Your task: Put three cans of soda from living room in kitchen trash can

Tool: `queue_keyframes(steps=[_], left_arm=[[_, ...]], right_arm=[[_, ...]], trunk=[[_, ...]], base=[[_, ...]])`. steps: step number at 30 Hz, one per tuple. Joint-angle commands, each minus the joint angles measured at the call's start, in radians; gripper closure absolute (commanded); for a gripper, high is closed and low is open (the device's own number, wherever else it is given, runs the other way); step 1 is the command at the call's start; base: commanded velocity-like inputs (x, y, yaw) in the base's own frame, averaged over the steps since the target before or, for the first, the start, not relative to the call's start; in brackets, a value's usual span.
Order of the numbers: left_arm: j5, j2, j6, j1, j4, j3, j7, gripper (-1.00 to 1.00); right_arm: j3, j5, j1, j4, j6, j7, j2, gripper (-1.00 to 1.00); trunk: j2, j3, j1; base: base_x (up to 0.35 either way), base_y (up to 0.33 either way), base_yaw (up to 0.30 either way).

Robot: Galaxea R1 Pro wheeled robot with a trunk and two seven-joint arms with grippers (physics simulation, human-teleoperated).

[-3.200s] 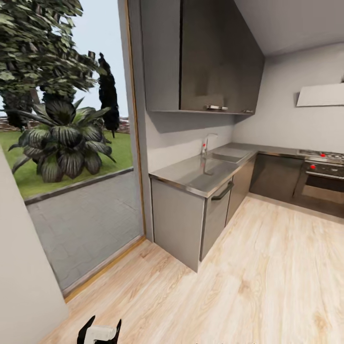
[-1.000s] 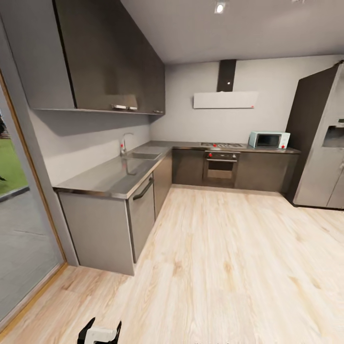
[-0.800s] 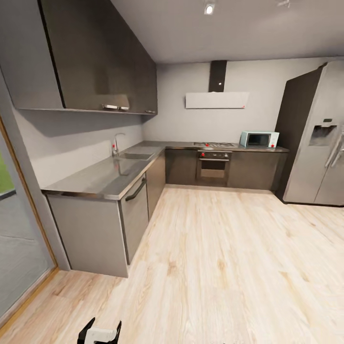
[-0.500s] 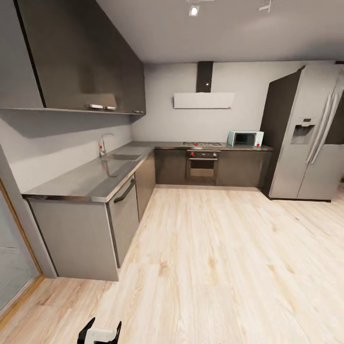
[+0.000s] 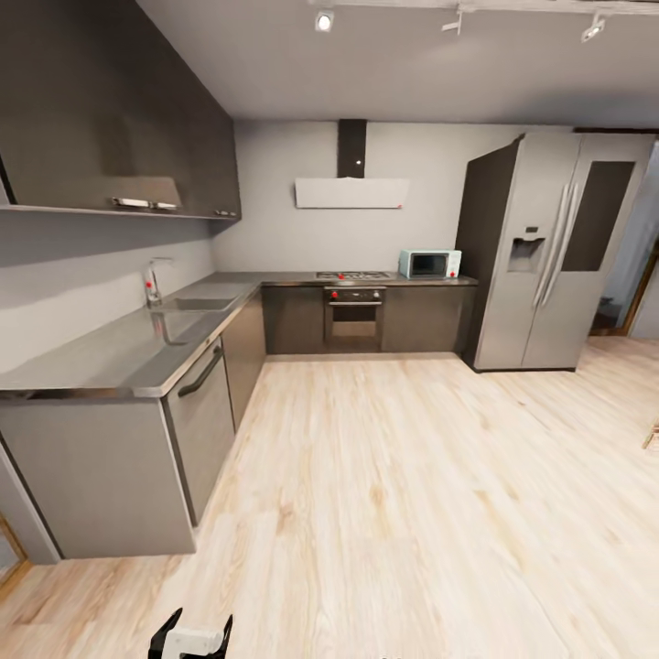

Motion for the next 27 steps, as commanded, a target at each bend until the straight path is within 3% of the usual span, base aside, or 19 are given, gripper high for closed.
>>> queue_keyframes(steps=[1, 27], left_arm=[[0.0, 0.0, 0.0, 0.0, 0.0, 0.0, 0.0, -1.0], [0.0, 0.0, 0.0, 0.0, 0.0, 0.0, 0.0, -1.0]], right_arm=[[0.0, 0.0, 0.0, 0.0, 0.0, 0.0, 0.0, -1.0], [0.0, 0.0, 0.0, 0.0, 0.0, 0.0, 0.0, -1.0]], trunk=[[0.0, 0.0, 0.0], [0.0, 0.0, 0.0]], base=[[0.0, 0.0, -0.253], [0.0, 0.0, -0.253]])
